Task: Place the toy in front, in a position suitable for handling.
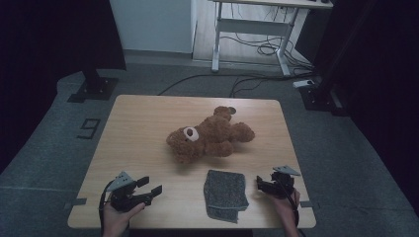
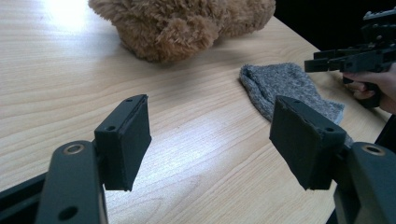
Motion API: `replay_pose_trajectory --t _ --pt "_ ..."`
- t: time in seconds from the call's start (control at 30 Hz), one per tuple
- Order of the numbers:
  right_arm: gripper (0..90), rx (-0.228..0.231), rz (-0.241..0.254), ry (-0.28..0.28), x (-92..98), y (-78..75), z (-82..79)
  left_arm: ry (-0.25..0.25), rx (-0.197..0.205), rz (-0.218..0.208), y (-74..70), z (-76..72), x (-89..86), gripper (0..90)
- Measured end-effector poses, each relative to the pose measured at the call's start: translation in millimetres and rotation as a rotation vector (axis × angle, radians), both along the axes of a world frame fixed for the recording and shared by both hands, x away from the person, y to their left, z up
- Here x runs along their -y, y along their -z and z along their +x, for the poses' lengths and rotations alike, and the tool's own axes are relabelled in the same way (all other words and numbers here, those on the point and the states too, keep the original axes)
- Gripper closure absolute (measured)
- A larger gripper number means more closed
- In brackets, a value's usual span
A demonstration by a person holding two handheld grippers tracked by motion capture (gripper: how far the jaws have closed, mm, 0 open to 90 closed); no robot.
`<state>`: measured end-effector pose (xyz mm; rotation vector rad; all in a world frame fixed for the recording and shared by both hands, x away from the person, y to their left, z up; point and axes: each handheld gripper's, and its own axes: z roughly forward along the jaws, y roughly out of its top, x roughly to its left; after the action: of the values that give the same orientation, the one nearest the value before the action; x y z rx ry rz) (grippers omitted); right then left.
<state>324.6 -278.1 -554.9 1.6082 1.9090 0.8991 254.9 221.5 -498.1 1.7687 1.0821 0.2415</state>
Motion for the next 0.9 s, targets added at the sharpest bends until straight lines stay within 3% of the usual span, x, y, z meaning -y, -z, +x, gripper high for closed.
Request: replay_pose_trajectory --t 0.27,0.9 --pt "13.4 0.014 0.049 -0.008 6.0 -0.6 -2.0 0.002 0.001 0.001 -0.2 -0.9 2.5 29.1" --pt "16.6 0.083 0.062 -0.049 3.4 -13.9 -5.7 -0.018 0.014 0.013 -4.1 -1.5 0.3 29.1"
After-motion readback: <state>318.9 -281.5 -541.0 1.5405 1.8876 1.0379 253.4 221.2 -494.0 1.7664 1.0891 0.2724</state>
